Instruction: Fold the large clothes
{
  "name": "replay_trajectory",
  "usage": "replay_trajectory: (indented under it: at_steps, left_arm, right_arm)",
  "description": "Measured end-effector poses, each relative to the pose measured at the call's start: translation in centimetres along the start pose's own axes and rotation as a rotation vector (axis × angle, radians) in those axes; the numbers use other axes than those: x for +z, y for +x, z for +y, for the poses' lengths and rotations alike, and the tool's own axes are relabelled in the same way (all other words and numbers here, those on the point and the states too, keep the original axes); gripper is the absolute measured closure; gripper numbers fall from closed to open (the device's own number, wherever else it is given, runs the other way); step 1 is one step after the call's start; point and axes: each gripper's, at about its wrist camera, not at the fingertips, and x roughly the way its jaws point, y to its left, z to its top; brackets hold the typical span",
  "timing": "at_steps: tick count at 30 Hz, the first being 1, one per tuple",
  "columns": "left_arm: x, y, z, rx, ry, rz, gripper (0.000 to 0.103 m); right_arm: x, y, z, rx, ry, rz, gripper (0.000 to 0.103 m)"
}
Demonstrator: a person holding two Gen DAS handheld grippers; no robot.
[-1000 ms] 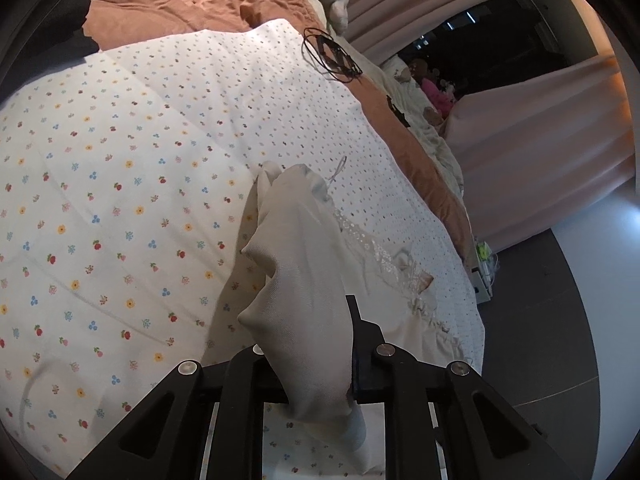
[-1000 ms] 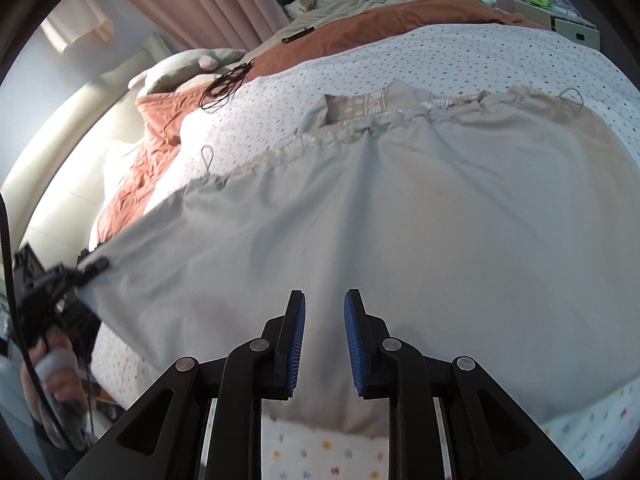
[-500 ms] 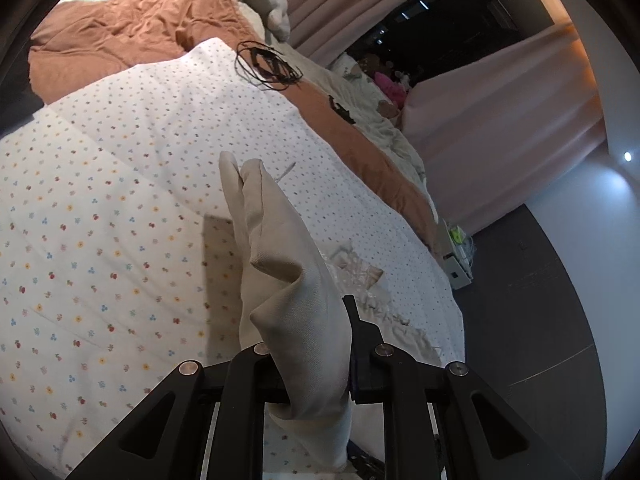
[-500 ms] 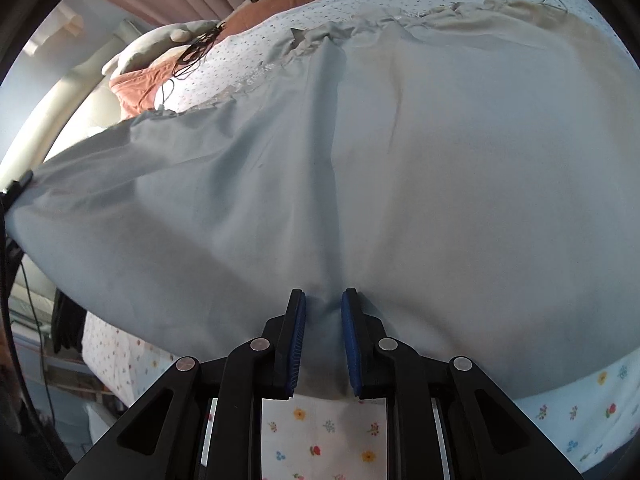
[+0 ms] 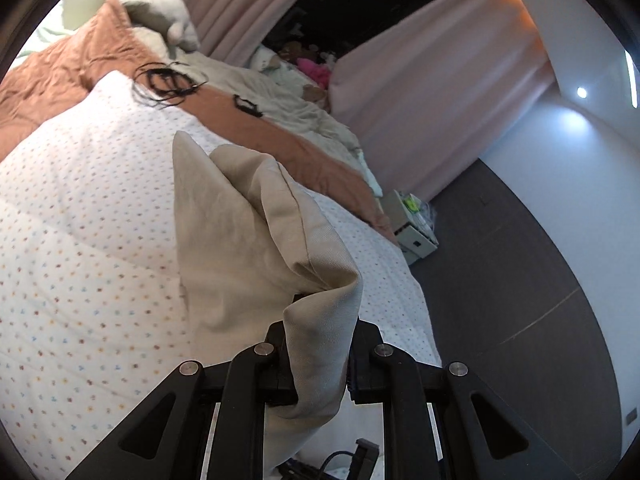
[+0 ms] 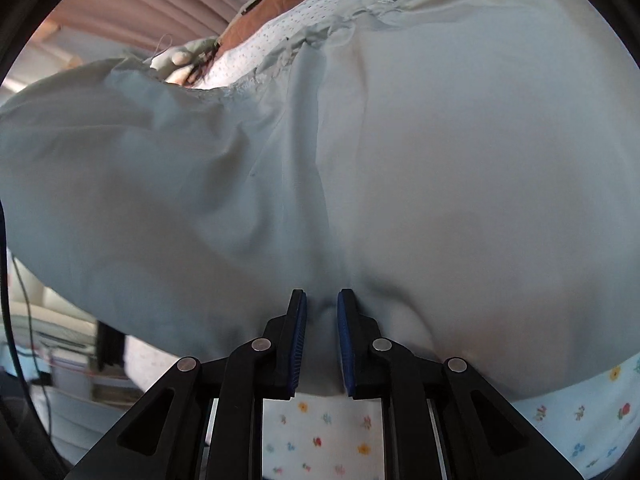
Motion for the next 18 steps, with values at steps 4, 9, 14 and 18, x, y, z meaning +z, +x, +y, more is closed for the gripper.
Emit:
replay_trajectory:
  at_steps: [4,9,14,18]
  left_arm:
    - [0.1,1.5,-3.3,-0.021,0.045,0.025,0.086]
    - [-0.7,4.6,-7.3,-0.032,0.105,0.067,0.086]
    - [-1.9,9.5,-10.8,-0.028,0.144,0.129,0.086]
    - [-3.9,14.5,-13.4,-0.016,0.172,0.214,0.087]
  right_arm:
    - [-0.1,-2.7,-1.7,0.055,0.018,-0.041,0.089]
    - [-0.1,-8.0,-4.6,0.074,0.039,-0.140,0.087]
    - [-0.3,-13.4,-8.9,0.053,0.093,-0.247,0.087]
    - [-0.7,-16.9,-12.3,0.030,0.148,-0.319,0.086]
